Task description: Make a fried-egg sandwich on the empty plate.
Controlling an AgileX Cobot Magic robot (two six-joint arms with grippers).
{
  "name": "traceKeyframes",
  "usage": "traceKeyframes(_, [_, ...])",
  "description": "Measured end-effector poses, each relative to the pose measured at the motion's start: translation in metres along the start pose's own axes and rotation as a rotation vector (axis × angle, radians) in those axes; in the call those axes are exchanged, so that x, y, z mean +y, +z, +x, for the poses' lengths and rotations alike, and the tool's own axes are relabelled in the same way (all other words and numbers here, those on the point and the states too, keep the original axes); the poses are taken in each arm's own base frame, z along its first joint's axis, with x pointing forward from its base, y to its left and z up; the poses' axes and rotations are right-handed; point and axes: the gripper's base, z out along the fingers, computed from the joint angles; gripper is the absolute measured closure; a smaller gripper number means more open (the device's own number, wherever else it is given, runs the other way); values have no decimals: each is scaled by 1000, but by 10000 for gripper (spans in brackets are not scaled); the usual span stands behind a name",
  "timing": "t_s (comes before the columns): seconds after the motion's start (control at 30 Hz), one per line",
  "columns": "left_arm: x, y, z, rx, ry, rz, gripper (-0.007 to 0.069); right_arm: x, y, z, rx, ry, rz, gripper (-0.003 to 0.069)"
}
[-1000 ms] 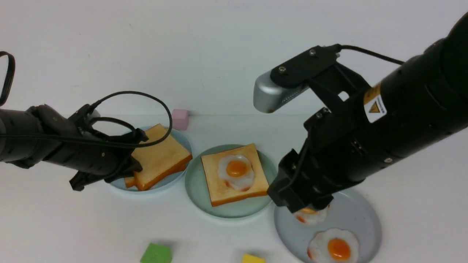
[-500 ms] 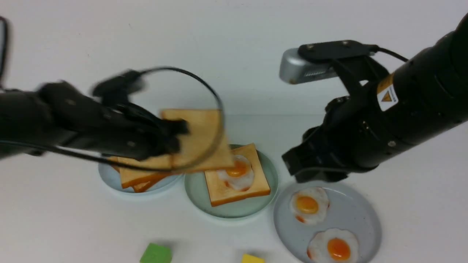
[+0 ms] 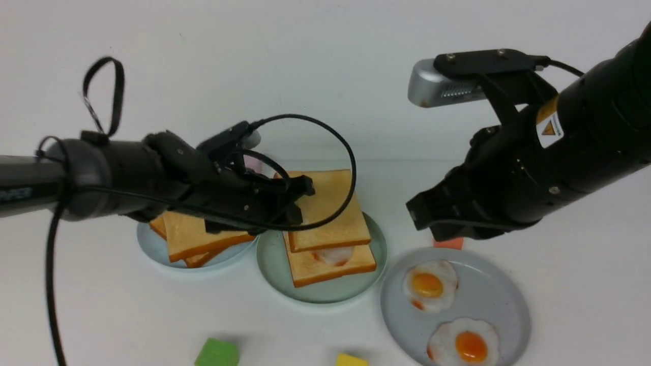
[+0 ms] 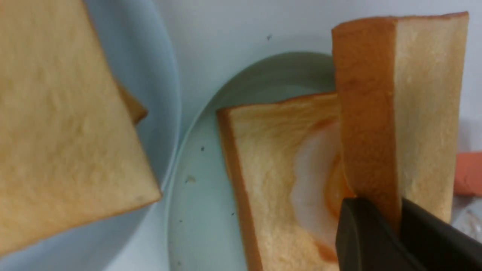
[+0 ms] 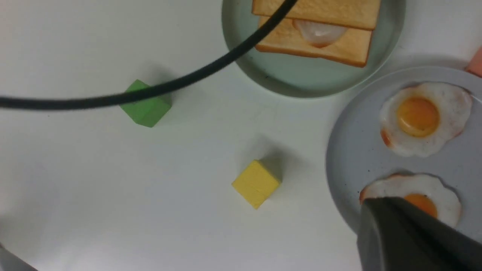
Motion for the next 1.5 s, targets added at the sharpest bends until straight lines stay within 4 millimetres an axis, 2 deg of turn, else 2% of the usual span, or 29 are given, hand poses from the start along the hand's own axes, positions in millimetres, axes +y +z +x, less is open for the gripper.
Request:
traceKeyframes(0.13, [6, 10, 5, 24, -49, -8, 557, 0, 0, 0, 0, 0, 0, 666])
traceKeyframes(0.37, [6, 12, 6, 33, -54, -8, 551, 0, 0, 0, 0, 0, 0, 661])
traceKeyframes(0.43, [6, 12, 7, 42, -44, -7, 524, 0, 0, 0, 0, 0, 0, 659])
traceKeyframes(0.57, [2, 6, 6, 53, -18, 6, 419, 0, 0, 0, 0, 12, 0, 655])
traceKeyframes(0.6, [0, 3, 5, 52, -8, 11, 373, 0, 0, 0, 1, 14, 0, 653])
traceKeyframes(0.67, [-1, 0, 5, 53, 1, 16, 334, 0, 0, 0, 1, 15, 0, 653])
traceKeyframes(0.73, [-5, -6, 4, 63, 35, 25, 246, 0, 0, 0, 3, 16, 1, 652])
traceKeyframes(0.83, [-8, -15, 3, 77, 89, 29, 184, 0, 0, 0, 5, 18, 1, 651])
traceKeyframes(0.97, [-6, -34, -5, 88, 100, 28, 167, -1, 0, 1, 4, 18, 6, 649])
traceKeyframes(1.03, [-3, -55, -13, 97, 89, 21, 167, -2, -3, 0, -14, 26, 22, 648])
traceKeyframes(1.1, [-2, -74, -16, 111, 105, 15, 175, -4, -6, -1, -42, 35, 47, 645])
traceKeyframes(1.2, [-5, -112, -20, 123, 156, 9, 230, -9, -18, -3, -112, 52, 100, 645])
traceKeyframes(1.23, [-5, -112, -20, 123, 156, 9, 230, -10, -20, -3, -118, 57, 102, 645])
traceKeyframes(1.27, [-12, -134, -18, 121, 185, 25, 285, -12, -26, -2, -148, 57, 121, 645])
traceKeyframes(1.33, [-20, -159, -13, 103, 206, 51, 378, -14, -36, 4, -190, 54, 125, 645])
traceKeyframes(1.4, [-25, -173, -7, 95, 219, 71, 454, -16, -42, 11, -221, 55, 122, 645])
traceKeyframes(1.43, [-30, -189, 1, 79, 230, 95, 533, -17, -47, 20, -246, 60, 115, 645])
traceKeyframes(1.5, [-34, -209, 14, 57, 247, 125, 626, -21, -56, 37, -294, 78, 99, 645])
